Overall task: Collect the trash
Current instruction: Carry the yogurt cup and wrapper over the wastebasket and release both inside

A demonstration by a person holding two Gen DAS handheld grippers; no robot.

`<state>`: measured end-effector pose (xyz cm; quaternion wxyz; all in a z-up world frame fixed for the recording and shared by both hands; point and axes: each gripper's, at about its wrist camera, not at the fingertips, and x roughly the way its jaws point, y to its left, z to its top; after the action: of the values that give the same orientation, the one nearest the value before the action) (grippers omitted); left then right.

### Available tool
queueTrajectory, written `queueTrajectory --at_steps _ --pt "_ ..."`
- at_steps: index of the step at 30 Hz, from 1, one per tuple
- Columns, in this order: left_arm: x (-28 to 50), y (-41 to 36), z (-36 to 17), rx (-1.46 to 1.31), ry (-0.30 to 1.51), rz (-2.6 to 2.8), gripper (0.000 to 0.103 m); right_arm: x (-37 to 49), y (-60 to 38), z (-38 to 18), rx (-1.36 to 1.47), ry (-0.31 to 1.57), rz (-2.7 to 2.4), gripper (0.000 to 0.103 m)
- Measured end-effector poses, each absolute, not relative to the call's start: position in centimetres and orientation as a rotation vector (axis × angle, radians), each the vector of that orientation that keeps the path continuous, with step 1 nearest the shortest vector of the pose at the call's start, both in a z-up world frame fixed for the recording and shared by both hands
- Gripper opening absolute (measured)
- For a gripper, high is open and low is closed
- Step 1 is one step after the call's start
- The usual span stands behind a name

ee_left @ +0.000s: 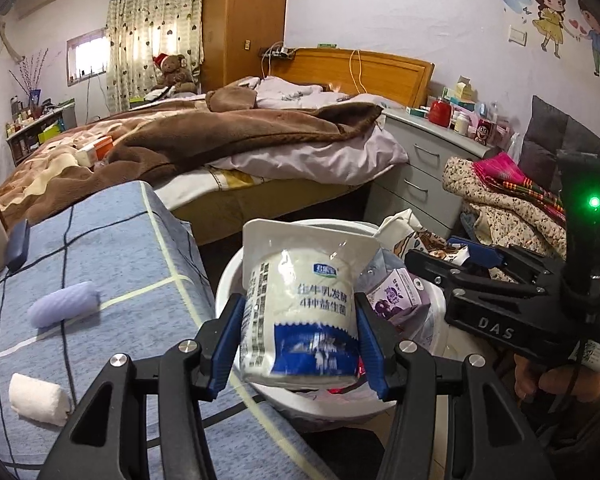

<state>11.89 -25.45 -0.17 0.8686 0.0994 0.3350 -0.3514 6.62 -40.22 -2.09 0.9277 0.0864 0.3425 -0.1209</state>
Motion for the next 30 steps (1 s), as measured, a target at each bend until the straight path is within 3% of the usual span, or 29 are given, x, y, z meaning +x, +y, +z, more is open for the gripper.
queueTrajectory --at_steps 6,13,30 --pt "12.1 -26.0 -0.8 0.192 0.726 -0.754 0.070 6.5 -40.9 -2.6 0.193 0.728 -0.253 0.064" --pt "12.2 -25.4 -0.8 0.180 0.729 -0.737 0.072 6.2 -41.1 -2.2 0.197 0.707 -0.261 0.070" --pt "11.4 -20.8 0.8 0.167 0.667 -0.649 0.072 6.3 -38.2 -0.7 0.181 0.652 -0.213 0.070"
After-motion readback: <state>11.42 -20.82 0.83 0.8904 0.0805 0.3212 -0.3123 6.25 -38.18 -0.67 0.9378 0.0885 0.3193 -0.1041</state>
